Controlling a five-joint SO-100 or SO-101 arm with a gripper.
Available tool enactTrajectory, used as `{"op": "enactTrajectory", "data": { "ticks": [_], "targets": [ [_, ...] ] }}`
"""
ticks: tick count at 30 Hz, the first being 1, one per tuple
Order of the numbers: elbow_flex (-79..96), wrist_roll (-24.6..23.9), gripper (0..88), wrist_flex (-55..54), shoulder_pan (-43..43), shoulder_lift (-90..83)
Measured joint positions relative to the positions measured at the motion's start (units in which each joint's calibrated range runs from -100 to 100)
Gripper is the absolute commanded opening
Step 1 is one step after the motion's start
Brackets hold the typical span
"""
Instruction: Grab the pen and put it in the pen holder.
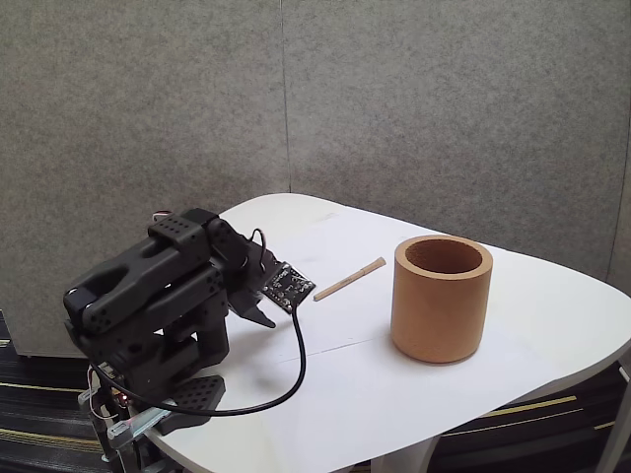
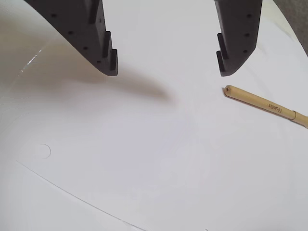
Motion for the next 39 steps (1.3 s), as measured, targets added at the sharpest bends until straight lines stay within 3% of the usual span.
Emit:
{"op": "enactTrajectory", "data": {
  "ticks": [16, 25, 34, 39],
  "targets": [
    [-0.3, 0.0, 29.0, -2.5, 0.1, 0.2],
    [-12.9, 0.0, 29.0, -5.4, 2.4, 2.5],
    [-33.1, -0.3, 29.0, -5.4, 6.4, 27.4],
    [-48.6, -7.2, 29.0, -5.5, 7.4, 42.3]
  ]
}}
